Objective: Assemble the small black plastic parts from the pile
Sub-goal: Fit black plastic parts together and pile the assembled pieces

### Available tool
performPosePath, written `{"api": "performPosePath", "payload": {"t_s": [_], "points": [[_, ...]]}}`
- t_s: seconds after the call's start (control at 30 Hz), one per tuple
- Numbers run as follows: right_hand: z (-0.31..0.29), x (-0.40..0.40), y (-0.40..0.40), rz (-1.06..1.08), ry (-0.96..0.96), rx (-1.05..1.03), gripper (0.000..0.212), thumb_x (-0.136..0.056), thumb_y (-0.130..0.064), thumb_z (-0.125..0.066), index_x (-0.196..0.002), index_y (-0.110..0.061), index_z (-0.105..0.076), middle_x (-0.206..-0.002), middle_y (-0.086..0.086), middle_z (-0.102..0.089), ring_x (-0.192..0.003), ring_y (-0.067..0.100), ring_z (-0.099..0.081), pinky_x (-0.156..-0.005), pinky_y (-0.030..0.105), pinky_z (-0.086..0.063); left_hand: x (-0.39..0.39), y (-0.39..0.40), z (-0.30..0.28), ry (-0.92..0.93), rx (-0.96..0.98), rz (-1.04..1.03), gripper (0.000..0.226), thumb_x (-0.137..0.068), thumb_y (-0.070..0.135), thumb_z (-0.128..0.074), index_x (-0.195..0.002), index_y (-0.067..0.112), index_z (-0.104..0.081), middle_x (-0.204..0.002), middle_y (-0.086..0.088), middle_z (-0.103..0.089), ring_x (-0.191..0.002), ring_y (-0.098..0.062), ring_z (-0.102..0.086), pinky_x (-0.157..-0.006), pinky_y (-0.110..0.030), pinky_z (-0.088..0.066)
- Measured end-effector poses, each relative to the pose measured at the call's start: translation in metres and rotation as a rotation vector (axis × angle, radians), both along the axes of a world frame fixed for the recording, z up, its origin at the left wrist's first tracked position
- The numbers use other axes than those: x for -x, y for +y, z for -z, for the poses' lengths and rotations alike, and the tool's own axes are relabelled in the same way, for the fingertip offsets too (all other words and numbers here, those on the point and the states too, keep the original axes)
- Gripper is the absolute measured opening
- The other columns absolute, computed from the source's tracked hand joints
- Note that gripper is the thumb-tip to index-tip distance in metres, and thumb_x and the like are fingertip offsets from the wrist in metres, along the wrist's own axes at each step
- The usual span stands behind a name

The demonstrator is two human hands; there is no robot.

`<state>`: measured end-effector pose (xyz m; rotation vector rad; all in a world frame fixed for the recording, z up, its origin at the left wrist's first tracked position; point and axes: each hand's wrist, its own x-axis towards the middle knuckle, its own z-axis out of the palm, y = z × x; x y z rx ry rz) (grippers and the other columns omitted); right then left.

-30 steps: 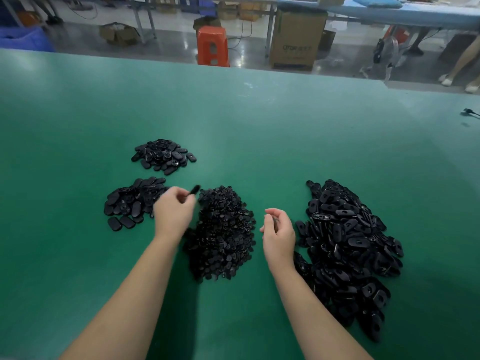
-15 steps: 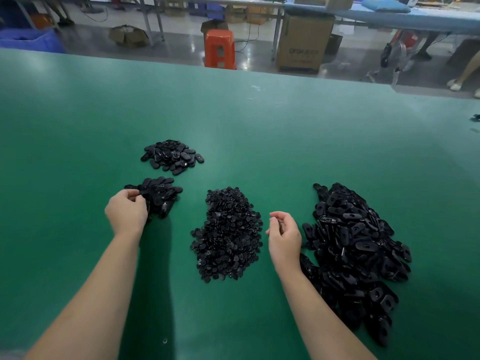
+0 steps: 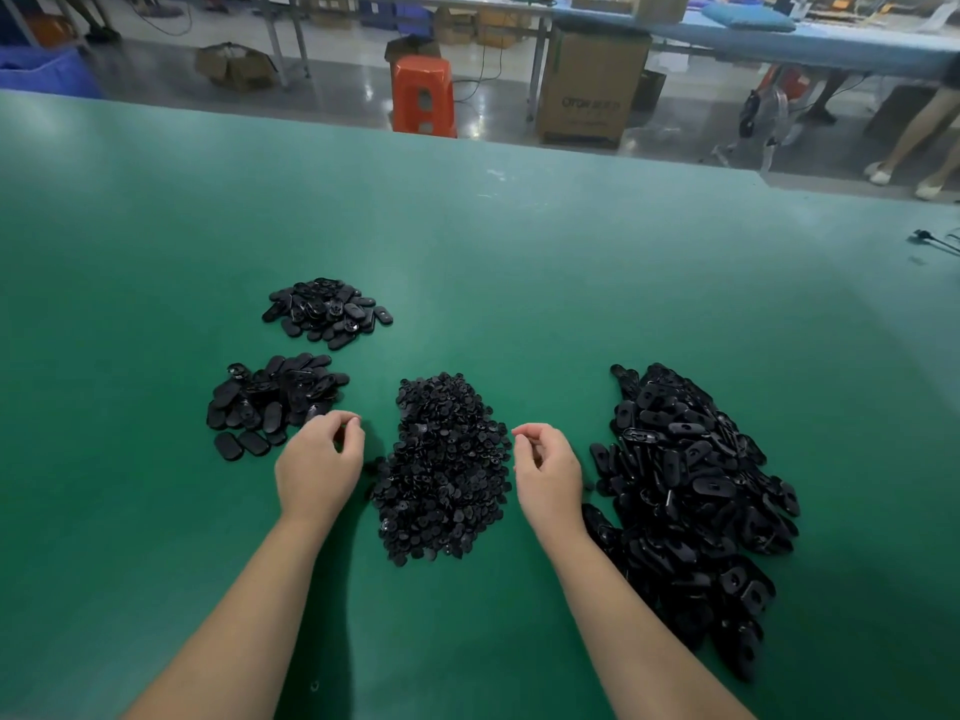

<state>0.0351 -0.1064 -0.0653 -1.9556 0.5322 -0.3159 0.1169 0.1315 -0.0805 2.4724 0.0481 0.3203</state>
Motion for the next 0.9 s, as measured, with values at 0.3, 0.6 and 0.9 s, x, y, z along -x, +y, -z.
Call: {"api": "performPosePath", "payload": {"t_s": [0.3,0.6,0.9], "points": [[-0.039,-0.002,-0.070,-0.237,0.388,0.848,0.023,-0.101,-0.035,-0.055,-0.121,-0.025,-0.061,-0.113,-0.003,-0.062,-0.087,0.018,-0.065,-0.072,0.030,-0.050,-0.002,-0.002,0.000,0.017,-0.116,0.009,0.019,-0.098,0.029,-0.056,-0.088,0.027,-0.072,-0.074,0.013,-0.058,-0.060,-0.006,-0.051,-0.048,-0.020,-0.029],[-0.057,-0.016,-0.113,-0.470,0.705,1.015,0.040,-0.098,-0.038,-0.061,-0.134,-0.023,-0.054,-0.131,0.000,-0.060,-0.114,0.025,-0.060,-0.090,0.038,-0.050,-0.002,-0.002,0.001,0.014,-0.092,0.012,0.020,-0.098,0.027,-0.056,-0.087,0.025,-0.072,-0.075,0.012,-0.058,-0.058,-0.001,-0.050,-0.047,-0.021,-0.032],[-0.062,-0.020,-0.106,-0.548,0.741,1.012,0.040,-0.093,-0.039,-0.068,-0.127,-0.021,-0.057,-0.126,0.000,-0.062,-0.111,0.023,-0.060,-0.084,0.035,-0.049,-0.003,-0.001,0.002,0.023,-0.105,0.014,0.020,-0.098,0.027,-0.055,-0.086,0.024,-0.071,-0.074,0.010,-0.059,-0.059,-0.006,-0.053,-0.047,-0.022,-0.035]]}}
